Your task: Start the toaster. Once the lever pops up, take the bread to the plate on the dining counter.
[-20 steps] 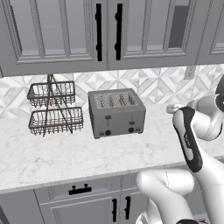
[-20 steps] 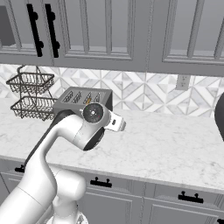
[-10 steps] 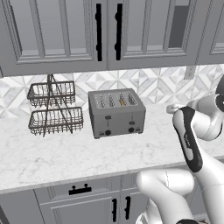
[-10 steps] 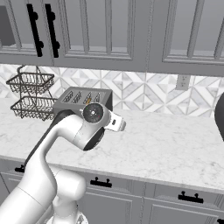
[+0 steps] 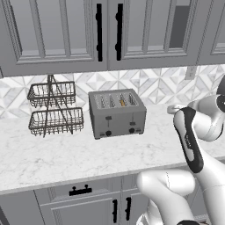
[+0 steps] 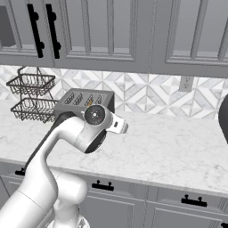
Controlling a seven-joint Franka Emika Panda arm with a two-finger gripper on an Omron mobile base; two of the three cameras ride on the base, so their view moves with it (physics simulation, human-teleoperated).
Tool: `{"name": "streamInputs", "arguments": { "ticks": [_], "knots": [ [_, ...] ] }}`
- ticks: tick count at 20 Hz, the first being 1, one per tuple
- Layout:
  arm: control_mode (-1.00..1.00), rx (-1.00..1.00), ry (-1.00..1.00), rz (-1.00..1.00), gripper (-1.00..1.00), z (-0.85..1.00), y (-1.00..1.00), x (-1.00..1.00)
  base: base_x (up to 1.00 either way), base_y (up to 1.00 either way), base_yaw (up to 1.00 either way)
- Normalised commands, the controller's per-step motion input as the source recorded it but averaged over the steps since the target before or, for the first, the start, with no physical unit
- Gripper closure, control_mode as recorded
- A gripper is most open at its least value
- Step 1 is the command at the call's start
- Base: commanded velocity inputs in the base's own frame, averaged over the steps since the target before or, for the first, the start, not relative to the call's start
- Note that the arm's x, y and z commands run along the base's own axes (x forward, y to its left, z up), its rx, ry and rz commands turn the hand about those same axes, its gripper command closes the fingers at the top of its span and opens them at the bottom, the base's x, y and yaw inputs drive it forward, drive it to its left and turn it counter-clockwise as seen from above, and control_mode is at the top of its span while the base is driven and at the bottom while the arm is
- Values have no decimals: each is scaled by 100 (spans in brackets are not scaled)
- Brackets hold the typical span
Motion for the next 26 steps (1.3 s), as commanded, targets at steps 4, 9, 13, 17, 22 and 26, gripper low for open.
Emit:
{"name": "streamInputs", "arguments": {
  "ticks": [4, 9, 13, 17, 22, 26],
  "knots": [
    [-100, 0, 0, 0, -100, 0, 0, 0, 0, 0, 0],
    [-100, 0, 0, 0, -100, 0, 0, 0, 0, 0, 0],
    [-100, 0, 0, 0, -100, 0, 0, 0, 0, 0, 0],
    [-100, 0, 0, 0, -100, 0, 0, 0, 0, 0, 0],
    [-100, 0, 0, 0, -100, 0, 0, 0, 0, 0, 0],
    [-100, 0, 0, 0, -100, 0, 0, 0, 0, 0, 0]
  ]
}}
